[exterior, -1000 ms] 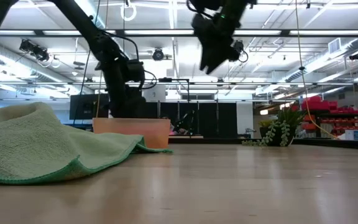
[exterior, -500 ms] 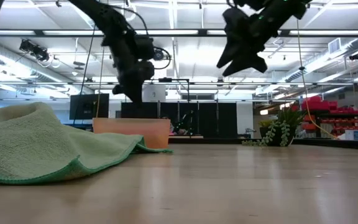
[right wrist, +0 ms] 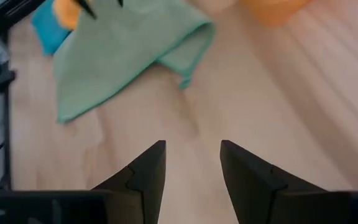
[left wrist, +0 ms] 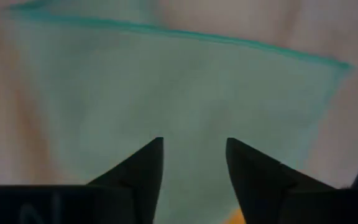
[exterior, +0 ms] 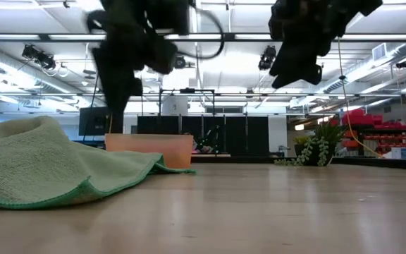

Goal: Fold microfiber towels
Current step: Fold the green microfiber cloth

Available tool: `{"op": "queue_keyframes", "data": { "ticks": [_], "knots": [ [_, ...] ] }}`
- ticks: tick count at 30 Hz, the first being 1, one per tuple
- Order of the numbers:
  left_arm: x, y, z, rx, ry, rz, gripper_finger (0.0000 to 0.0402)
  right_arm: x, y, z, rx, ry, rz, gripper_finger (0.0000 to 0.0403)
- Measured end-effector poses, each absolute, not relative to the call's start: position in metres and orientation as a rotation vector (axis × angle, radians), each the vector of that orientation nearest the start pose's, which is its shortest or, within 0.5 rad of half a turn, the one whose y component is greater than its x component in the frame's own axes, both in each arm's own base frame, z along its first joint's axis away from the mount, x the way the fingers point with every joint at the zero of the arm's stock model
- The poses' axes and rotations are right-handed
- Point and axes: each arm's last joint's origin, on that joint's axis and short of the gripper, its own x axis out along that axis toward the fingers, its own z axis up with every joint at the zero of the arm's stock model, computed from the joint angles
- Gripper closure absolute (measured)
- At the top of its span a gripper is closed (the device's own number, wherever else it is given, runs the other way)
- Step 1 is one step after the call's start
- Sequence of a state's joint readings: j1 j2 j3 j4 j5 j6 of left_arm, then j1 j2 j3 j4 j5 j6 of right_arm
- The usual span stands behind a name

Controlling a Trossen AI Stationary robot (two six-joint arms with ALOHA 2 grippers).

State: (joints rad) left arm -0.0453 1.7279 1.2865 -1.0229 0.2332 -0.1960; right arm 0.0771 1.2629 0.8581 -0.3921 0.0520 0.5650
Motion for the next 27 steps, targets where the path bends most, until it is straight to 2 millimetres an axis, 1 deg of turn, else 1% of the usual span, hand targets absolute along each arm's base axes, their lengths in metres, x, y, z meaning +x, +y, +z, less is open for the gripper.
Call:
{"op": "queue_keyframes", "data": {
  "ticks": [4, 7, 10, 12, 15, 18, 20, 24, 27],
  "knots": [
    [0.316, -0.092, 0.218, -0.176, 1.401, -0.254, 0.0186, 0.255, 0.036, 0.245, 0.434, 0.783, -0.133, 0.0243],
    [0.315, -0.143, 0.223, -0.100, 1.234, -0.328, 0.0181, 0.253, 0.045, 0.245, 0.386, 0.782, -0.118, 0.0243],
    [0.312, -0.186, 0.226, -0.007, 1.039, -0.343, 0.0187, 0.251, 0.052, 0.245, 0.346, 0.778, -0.111, 0.0243],
    [0.310, -0.207, 0.222, 0.029, 0.966, -0.326, 0.0194, 0.251, 0.056, 0.245, 0.334, 0.779, -0.104, 0.0243],
    [0.305, -0.224, 0.207, -0.014, 0.994, -0.266, 0.0205, 0.250, 0.059, 0.245, 0.336, 0.780, -0.094, 0.0243],
    [0.305, -0.232, 0.185, -0.068, 1.057, -0.205, 0.0214, 0.249, 0.063, 0.246, 0.330, 0.778, -0.082, 0.0243],
    [0.310, -0.236, 0.171, -0.100, 1.067, -0.179, 0.0218, 0.249, 0.064, 0.246, 0.319, 0.773, -0.092, 0.0243],
    [0.323, -0.236, 0.149, -0.171, 1.065, -0.131, 0.0225, 0.249, 0.064, 0.246, 0.327, 0.764, -0.119, 0.0243],
    [0.327, -0.230, 0.144, -0.255, 1.084, -0.055, 0.0225, 0.249, 0.064, 0.246, 0.327, 0.765, -0.119, 0.0243]
  ]
}}
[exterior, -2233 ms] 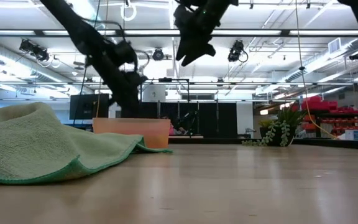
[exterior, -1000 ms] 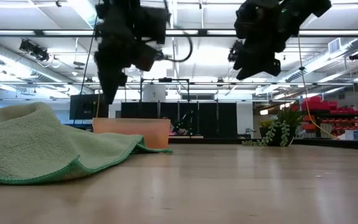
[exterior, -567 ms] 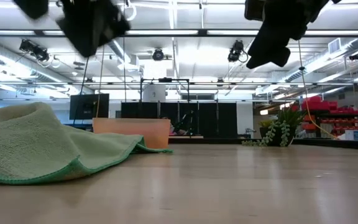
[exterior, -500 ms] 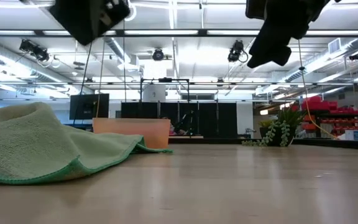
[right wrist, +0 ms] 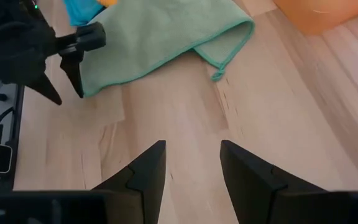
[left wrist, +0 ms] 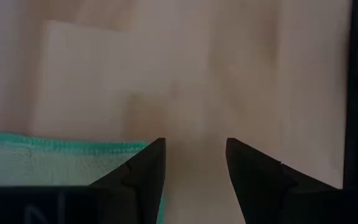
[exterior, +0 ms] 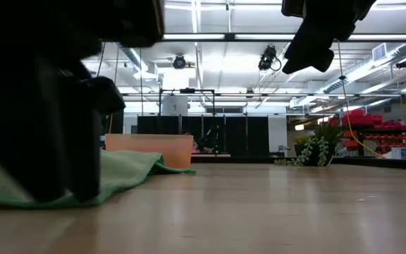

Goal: Fold microfiber towels
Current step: Fold the green microfiber cloth

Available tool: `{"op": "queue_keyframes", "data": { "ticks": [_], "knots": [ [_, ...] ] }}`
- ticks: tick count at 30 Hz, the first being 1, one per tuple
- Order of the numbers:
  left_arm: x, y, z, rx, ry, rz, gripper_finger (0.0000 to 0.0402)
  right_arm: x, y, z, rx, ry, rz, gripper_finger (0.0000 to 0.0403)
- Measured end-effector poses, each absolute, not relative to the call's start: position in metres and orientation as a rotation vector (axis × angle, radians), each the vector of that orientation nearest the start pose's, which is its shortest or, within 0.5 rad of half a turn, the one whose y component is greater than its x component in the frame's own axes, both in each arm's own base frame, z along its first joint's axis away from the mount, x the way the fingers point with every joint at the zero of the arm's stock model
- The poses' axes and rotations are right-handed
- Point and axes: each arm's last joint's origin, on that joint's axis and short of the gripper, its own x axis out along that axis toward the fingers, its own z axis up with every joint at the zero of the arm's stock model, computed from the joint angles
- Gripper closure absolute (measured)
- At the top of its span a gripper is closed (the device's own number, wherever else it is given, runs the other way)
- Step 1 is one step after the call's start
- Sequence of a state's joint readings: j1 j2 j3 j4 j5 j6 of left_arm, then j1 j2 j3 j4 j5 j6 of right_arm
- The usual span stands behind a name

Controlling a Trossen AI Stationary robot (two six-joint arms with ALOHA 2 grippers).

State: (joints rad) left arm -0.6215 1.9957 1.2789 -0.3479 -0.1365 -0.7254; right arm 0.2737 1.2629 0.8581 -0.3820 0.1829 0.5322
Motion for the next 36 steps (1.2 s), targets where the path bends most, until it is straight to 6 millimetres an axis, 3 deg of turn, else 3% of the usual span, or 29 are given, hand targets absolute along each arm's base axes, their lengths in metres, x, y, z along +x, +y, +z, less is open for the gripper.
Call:
{"op": "queue_keyframes", "data": {
  "ticks": [5, 9, 12, 19, 25, 36],
  "knots": [
    [0.333, -0.228, 0.155, -0.310, 1.067, -0.070, 0.0225, 0.249, 0.064, 0.246, 0.329, 0.764, -0.120, 0.0243],
    [0.339, -0.237, 0.171, -0.257, 1.041, -0.204, 0.0229, 0.249, 0.064, 0.246, 0.323, 0.765, -0.117, 0.0243],
    [0.337, -0.237, 0.173, -0.212, 1.061, -0.203, 0.0228, 0.249, 0.064, 0.246, 0.321, 0.765, -0.117, 0.0242],
    [0.331, -0.225, 0.168, -0.209, 1.158, -0.037, 0.0228, 0.249, 0.064, 0.246, 0.319, 0.766, -0.116, 0.0243],
    [0.330, -0.225, 0.164, -0.192, 1.152, -0.017, 0.0228, 0.249, 0.064, 0.246, 0.319, 0.766, -0.116, 0.0243],
    [0.336, -0.227, 0.136, -0.237, 1.144, 0.081, 0.0231, 0.248, 0.064, 0.245, 0.317, 0.772, -0.117, 0.0243]
  ]
}}
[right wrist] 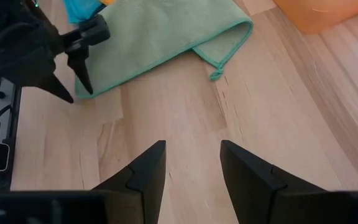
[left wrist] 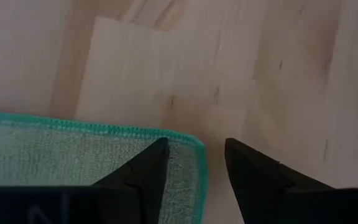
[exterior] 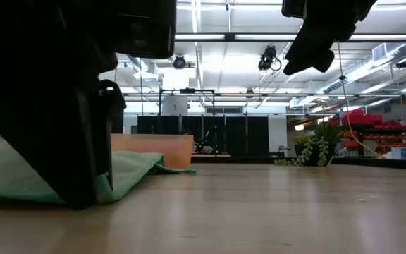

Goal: Fold microfiber towels
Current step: Fold the green microfiber cloth

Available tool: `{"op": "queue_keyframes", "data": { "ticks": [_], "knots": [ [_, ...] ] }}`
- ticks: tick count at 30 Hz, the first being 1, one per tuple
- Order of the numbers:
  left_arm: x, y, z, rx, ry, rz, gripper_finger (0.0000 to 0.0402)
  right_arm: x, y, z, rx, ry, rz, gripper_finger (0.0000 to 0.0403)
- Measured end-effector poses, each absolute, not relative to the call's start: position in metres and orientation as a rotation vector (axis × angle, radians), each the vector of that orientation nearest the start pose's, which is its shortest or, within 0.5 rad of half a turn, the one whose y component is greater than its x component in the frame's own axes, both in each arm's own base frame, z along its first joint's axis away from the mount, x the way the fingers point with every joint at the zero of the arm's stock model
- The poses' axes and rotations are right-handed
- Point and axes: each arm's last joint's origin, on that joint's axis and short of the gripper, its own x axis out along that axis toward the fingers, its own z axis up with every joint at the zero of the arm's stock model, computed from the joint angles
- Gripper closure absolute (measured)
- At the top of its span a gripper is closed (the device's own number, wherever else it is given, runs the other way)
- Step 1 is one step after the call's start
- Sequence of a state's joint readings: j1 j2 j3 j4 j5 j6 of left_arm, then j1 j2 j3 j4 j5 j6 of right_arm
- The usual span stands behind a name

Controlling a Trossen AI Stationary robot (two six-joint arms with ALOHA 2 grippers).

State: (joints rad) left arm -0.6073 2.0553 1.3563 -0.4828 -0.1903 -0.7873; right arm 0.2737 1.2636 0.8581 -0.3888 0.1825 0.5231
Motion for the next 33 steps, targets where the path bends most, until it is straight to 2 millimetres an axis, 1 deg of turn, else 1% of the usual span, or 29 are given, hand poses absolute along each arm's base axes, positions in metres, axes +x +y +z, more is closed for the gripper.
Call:
{"op": "queue_keyframes", "data": {
  "ticks": [2, 4, 6, 8, 9, 10, 13, 15, 18, 20, 22, 24, 26, 29, 31, 33],
  "knots": [
    [0.336, -0.229, 0.132, -0.252, 1.144, 0.101, 0.0240, 0.248, 0.064, 0.245, 0.317, 0.772, -0.117, 0.0243],
    [0.334, -0.229, 0.129, -0.274, 1.158, 0.136, 0.0262, 0.248, 0.064, 0.245, 0.317, 0.770, -0.117, 0.0243],
    [0.333, -0.228, 0.128, -0.310, 1.175, 0.182, 0.0301, 0.249, 0.064, 0.246, 0.316, 0.758, -0.126, 0.0243],
    [0.331, -0.226, 0.128, -0.356, 1.184, 0.230, 0.0360, 0.250, 0.065, 0.247, 0.298, 0.741, -0.124, 0.0243],
    [0.331, -0.225, 0.131, -0.388, 1.178, 0.246, 0.0379, 0.250, 0.065, 0.247, 0.272, 0.738, -0.114, 0.0243],
    [0.331, -0.225, 0.133, -0.406, 1.171, 0.254, 0.0386, 0.251, 0.066, 0.247, 0.243, 0.731, -0.100, 0.0243],
    [0.327, -0.224, 0.145, -0.419, 1.150, 0.258, 0.0387, 0.258, 0.068, 0.243, 0.179, 0.713, -0.070, 0.0243],
    [0.324, -0.224, 0.162, -0.438, 1.112, 0.237, 0.0393, 0.268, 0.070, 0.237, 0.180, 0.696, -0.067, 0.0243],
    [0.317, -0.223, 0.199, -0.481, 1.023, 0.194, 0.0392, 0.285, 0.074, 0.220, 0.203, 0.687, -0.080, 0.0243],
    [0.310, -0.222, 0.214, -0.478, 0.988, 0.184, 0.0392, 0.300, 0.076, 0.204, 0.239, 0.674, -0.097, 0.0243],
    [0.301, -0.219, 0.231, -0.473, 0.956, 0.181, 0.0394, 0.312, 0.077, 0.183, 0.300, 0.677, -0.149, 0.0243],
    [0.293, -0.214, 0.248, -0.492, 0.928, 0.189, 0.0395, 0.323, 0.073, 0.162, 0.402, 0.682, -0.228, 0.0243],
    [0.285, -0.208, 0.255, -0.506, 0.937, 0.236, 0.0392, 0.331, 0.068, 0.142, 0.497, 0.683, -0.296, 0.0243],
    [0.278, -0.199, 0.263, -0.522, 0.933, 0.300, 0.0389, 0.343, 0.060, 0.120, 0.635, 0.647, -0.370, 0.0243],
    [0.273, -0.194, 0.270, -0.533, 0.920, 0.320, 0.0392, 0.353, 0.058, 0.113, 0.685, 0.621, -0.387, 0.0243],
    [0.271, -0.191, 0.273, -0.538, 0.917, 0.338, 0.0395, 0.363, 0.058, 0.109, 0.691, 0.618, -0.393, 0.0243]
  ]
}}
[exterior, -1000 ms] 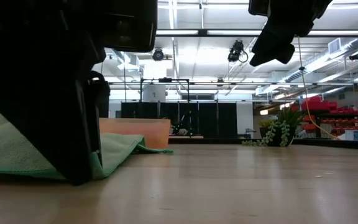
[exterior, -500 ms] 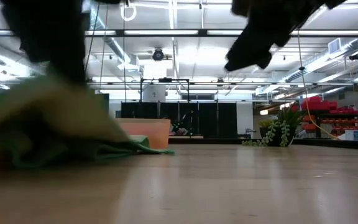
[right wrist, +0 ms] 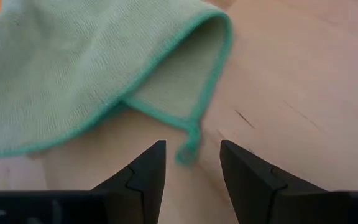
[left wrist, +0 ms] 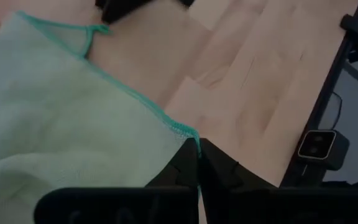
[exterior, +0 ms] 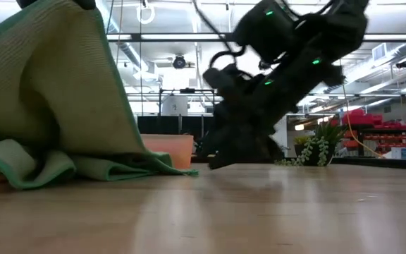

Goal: Fold microfiber towels
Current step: Fold the green microfiber cloth

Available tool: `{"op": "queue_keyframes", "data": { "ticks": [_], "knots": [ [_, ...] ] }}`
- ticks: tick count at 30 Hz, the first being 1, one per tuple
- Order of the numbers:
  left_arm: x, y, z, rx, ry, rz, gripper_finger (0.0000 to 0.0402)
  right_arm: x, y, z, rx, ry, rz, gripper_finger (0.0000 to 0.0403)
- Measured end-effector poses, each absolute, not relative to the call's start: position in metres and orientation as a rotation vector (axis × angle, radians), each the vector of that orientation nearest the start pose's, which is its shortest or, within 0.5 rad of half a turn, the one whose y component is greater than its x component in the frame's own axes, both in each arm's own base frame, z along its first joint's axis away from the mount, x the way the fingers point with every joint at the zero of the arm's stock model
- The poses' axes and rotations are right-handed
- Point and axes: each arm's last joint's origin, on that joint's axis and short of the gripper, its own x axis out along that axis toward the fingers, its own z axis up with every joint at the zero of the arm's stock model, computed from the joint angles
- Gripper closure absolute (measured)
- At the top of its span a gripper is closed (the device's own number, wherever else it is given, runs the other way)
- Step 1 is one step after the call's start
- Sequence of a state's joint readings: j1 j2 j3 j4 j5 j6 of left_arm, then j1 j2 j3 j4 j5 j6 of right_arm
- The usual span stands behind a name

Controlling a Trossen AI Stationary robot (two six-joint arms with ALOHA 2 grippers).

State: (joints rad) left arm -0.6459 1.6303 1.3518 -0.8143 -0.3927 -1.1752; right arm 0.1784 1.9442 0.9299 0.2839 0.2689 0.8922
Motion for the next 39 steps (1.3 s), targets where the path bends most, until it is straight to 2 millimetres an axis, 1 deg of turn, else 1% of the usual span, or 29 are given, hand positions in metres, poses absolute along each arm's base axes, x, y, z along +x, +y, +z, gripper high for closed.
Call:
{"op": "queue_keyframes", "data": {
  "ticks": [2, 6, 10, 13, 15, 17, 19, 21, 22, 24, 26, 27, 28, 30, 31, 33, 36, 37, 39],
  "knots": [
    [0.269, -0.187, 0.275, -0.539, 0.923, 0.352, 0.0395, 0.373, 0.059, 0.107, 0.690, 0.617, -0.394, 0.0243],
    [0.261, -0.181, 0.283, -0.515, 0.930, 0.358, 0.0387, 0.394, 0.063, 0.111, 0.707, 0.608, -0.409, 0.0243],
    [0.252, -0.176, 0.289, -0.483, 0.954, 0.368, 0.0395, 0.411, 0.064, 0.109, 0.677, 0.664, -0.533, 0.0243],
    [0.242, -0.172, 0.295, -0.457, 0.972, 0.375, 0.0393, 0.424, 0.066, 0.103, 0.660, 0.687, -0.560, 0.0244],
    [0.237, -0.168, 0.298, -0.438, 0.990, 0.387, 0.0387, 0.432, 0.071, 0.095, 0.646, 0.698, -0.563, 0.0253],
    [0.232, -0.165, 0.301, -0.427, 1.001, 0.390, 0.0387, 0.438, 0.077, 0.090, 0.612, 0.722, -0.562, 0.0279],
    [0.225, -0.162, 0.306, -0.412, 1.008, 0.390, 0.0394, 0.439, 0.081, 0.089, 0.561, 0.756, -0.552, 0.0323],
    [0.218, -0.159, 0.311, -0.390, 1.008, 0.393, 0.0395, 0.435, 0.086, 0.093, 0.510, 0.790, -0.529, 0.0375],
    [0.214, -0.158, 0.313, -0.377, 1.003, 0.398, 0.0394, 0.431, 0.088, 0.098, 0.477, 0.814, -0.514, 0.0388],
    [0.205, -0.154, 0.318, -0.347, 0.988, 0.407, 0.0388, 0.423, 0.090, 0.116, 0.423, 0.852, -0.499, 0.0394],
    [0.198, -0.150, 0.324, -0.324, 0.960, 0.418, 0.0387, 0.409, 0.087, 0.137, 0.347, 0.918, -0.492, 0.0398],
    [0.195, -0.148, 0.327, -0.315, 0.938, 0.425, 0.0389, 0.404, 0.086, 0.151, 0.313, 0.918, -0.493, 0.0399],
    [0.191, -0.146, 0.331, -0.306, 0.910, 0.432, 0.0392, 0.398, 0.083, 0.173, 0.294, 0.899, -0.493, 0.0399],
    [0.185, -0.141, 0.339, -0.299, 0.841, 0.442, 0.0395, 0.380, 0.077, 0.212, 0.238, 0.891, -0.507, 0.0400],
    [0.182, -0.138, 0.343, -0.298, 0.805, 0.447, 0.0395, 0.370, 0.074, 0.229, 0.212, 0.895, -0.508, 0.0400],
    [0.175, -0.134, 0.350, -0.298, 0.742, 0.452, 0.0389, 0.347, 0.069, 0.252, 0.148, 0.947, -0.503, 0.0400],
    [0.166, -0.126, 0.361, -0.302, 0.651, 0.466, 0.0387, 0.308, 0.062, 0.293, 0.095, 0.975, -0.471, 0.0401],
    [0.162, -0.123, 0.364, -0.298, 0.625, 0.466, 0.0390, 0.294, 0.060, 0.304, 0.073, 0.987, -0.465, 0.0401],
    [0.157, -0.118, 0.371, -0.286, 0.580, 0.457, 0.0395, 0.269, 0.057, 0.321, 0.026, 1.009, -0.457, 0.0401]
  ]
}}
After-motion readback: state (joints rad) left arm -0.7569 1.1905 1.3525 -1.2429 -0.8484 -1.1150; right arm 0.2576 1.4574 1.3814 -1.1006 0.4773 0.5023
